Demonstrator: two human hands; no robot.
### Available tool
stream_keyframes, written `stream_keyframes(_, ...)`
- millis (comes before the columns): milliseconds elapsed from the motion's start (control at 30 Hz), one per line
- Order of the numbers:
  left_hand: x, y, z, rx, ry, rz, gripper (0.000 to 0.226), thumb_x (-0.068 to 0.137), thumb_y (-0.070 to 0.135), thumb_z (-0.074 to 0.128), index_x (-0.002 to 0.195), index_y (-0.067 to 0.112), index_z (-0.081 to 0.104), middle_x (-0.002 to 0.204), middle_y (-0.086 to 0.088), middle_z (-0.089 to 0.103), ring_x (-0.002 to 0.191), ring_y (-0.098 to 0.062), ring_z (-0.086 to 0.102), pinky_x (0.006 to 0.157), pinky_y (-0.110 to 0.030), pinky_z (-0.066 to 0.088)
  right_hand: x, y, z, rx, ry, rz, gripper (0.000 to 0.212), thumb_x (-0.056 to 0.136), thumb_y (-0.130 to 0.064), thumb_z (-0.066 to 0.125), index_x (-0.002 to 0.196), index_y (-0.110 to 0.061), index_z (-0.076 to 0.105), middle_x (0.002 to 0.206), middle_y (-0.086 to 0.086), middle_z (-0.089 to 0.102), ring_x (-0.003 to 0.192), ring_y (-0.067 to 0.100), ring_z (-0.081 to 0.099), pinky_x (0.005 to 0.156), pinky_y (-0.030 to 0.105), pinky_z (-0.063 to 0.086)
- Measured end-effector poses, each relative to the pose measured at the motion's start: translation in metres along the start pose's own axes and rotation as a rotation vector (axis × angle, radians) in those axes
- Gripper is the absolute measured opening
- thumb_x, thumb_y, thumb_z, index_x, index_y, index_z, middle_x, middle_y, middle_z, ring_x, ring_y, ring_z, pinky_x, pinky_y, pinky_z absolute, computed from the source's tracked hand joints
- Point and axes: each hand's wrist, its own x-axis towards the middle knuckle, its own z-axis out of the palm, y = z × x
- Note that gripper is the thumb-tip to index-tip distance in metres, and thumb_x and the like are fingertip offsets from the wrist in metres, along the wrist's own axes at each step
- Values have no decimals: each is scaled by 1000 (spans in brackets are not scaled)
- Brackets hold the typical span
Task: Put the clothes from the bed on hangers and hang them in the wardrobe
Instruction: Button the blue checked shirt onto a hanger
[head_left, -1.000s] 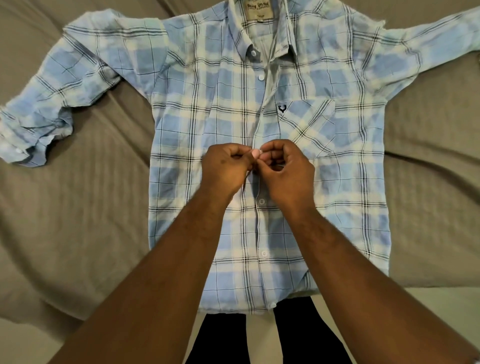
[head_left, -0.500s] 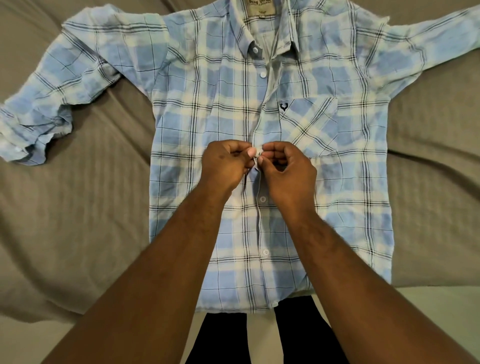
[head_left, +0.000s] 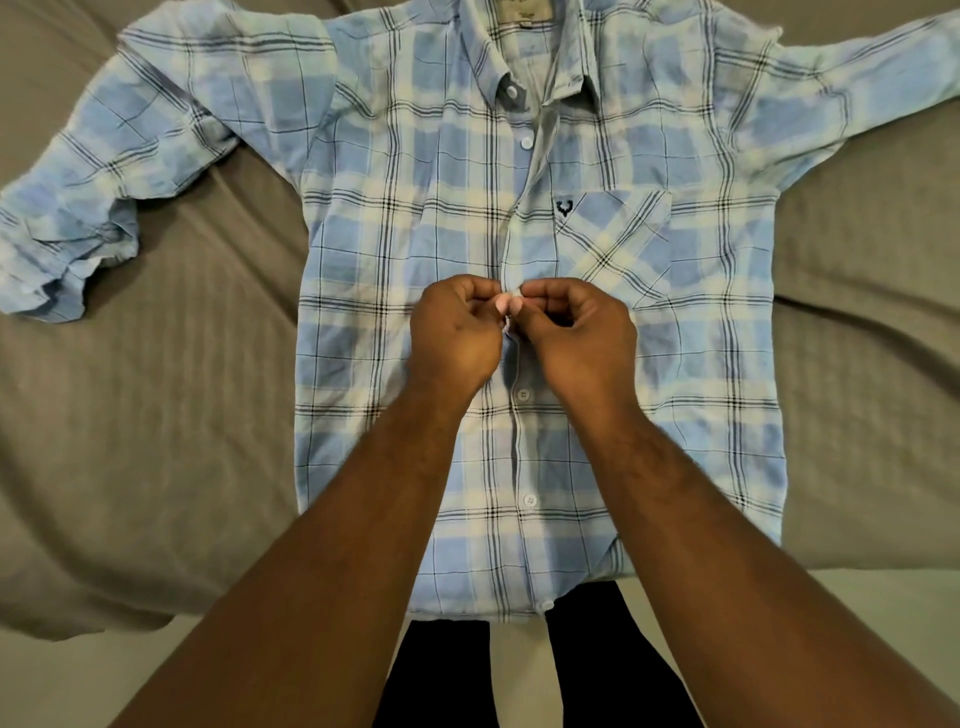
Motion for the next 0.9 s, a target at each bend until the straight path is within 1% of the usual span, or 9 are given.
stream_keyframes(167,-5,-1,4,8,41,2,9,93,17,70,99,11,73,89,-2,76,86,-17,73,83,-41,61,2,-6,-1,-26,31,45,14,82,-19,80,96,-20,78,79,-10,75,73,-2,70,67,15,57)
stream_keyframes(300,-5,-1,0,-23,-6,10,10,94,11,68,101,5,73,91,-7,76,86,-20,74,85,-39,60,4,-4,-3,49,9,72,13,82,-15,80,94,-20,80,80,-7,77,76,6,74,73,27,62)
stream_keyframes(433,-3,4,-2,-32,-35,-45,6,94,10,68,96,7,73,87,-10,75,77,-18,70,80,-33,59,2,2,-4,-206,23,-261,12,85,-18,76,96,-20,80,85,-12,74,80,3,70,74,14,54)
stream_keyframes(533,-3,10,-2,-108,-41,-118,10,93,5,67,87,12,71,87,-15,75,81,-26,74,78,-35,61,1,4,1,-383,39,-495,12,85,-16,74,95,-19,79,89,-4,73,84,12,66,76,21,51)
stream_keyframes(567,-3,12,-2,-121,-46,-126,13,94,4,67,85,13,70,84,-13,74,76,-23,73,72,-31,60,1,5,2,-353,50,-474,12,85,-15,74,95,-19,79,89,-4,74,84,10,67,76,21,52)
stream_keyframes(633,-4,14,-4,-122,-53,-122,12,95,5,65,86,12,70,73,-6,70,58,-8,65,57,-21,52,2,2,3,-142,53,-250,12,83,-14,76,93,-19,80,85,-7,75,79,5,70,75,19,56)
stream_keyframes(700,-4,13,-8,-100,-55,-114,8,97,6,64,95,9,70,68,-1,66,48,2,57,52,-15,48,5,-1,2,151,-14,74,13,80,-10,77,89,-19,80,80,0,77,76,11,73,79,30,62)
stream_keyframes(767,-5,11,-11,-64,-85,-85,8,98,8,62,101,7,69,69,-1,66,49,3,55,53,-13,48,8,-2,-2,319,-84,224,13,80,-4,76,87,-14,79,80,12,77,72,20,72,83,45,62)
stream_keyframes(900,-9,8,-14,116,-181,-15,8,99,10,60,101,7,67,73,1,64,59,-4,60,56,-15,46,15,-7,-14,97,-210,207,6,80,-4,77,83,-9,77,74,11,76,69,25,74,79,51,62)
